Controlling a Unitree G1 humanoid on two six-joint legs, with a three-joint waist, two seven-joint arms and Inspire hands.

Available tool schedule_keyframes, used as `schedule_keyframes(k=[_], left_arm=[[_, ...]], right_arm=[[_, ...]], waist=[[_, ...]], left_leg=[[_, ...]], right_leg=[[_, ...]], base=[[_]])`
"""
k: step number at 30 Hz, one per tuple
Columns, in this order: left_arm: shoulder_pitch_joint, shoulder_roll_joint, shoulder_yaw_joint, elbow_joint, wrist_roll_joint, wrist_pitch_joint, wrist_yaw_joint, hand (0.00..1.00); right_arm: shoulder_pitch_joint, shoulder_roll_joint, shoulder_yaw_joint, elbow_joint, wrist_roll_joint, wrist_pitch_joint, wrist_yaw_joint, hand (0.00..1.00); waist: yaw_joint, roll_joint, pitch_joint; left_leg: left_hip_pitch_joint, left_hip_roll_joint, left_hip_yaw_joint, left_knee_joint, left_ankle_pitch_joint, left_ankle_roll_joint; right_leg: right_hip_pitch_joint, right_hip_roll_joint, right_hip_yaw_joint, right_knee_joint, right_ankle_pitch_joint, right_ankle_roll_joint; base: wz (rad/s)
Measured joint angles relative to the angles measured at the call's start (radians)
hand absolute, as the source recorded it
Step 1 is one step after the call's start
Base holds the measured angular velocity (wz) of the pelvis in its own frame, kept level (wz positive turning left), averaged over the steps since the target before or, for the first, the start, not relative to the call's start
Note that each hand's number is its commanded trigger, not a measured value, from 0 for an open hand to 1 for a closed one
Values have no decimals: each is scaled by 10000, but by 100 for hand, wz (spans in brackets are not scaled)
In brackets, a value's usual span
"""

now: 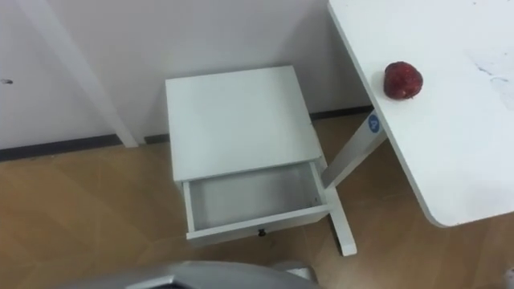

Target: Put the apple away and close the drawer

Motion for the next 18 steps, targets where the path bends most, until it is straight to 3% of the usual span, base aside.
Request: schedule_keyframes(k=[3, 8, 15, 18], left_arm=[[-12, -28, -117, 0, 203, -46, -32, 0], [-200, -29, -991, -5, 201, -96, -28, 0], [-219, -28, -1403, -140, 204, -119, -415, 0], [-249, -11, -1465, -151, 215, -119, -416, 0]], right_arm=[[-7, -85, 368, -1072, -1031, -72, -220, 0], [-44, -127, 1334, -1843, -2646, -60, -148, 0], [-72, -153, 2489, -2150, -3913, 141, 1053, 0], [-79, -273, 3041, -2534, -4301, 316, 1393, 0]], waist=[[29, 31, -2], [301, 31, 17], [643, 37, 108], [751, 48, 107]], left_leg=[[-11, -7, 25, -63, 18, -21], [-30, -37, 33, -53, 29, -31], [-127, -8, -33, -43, 29, -30], [-207, 1, -29, -17, 32, -35]], right_leg=[[-54, 8, 12, -1, 0, -1], [-142, 16, 23, -9, 1, -1], [-217, 3, 7, -6, 0, 0], [-300, 8, -16, -7, 0, 0]], base=[[-1], [-1], [3], [0]])
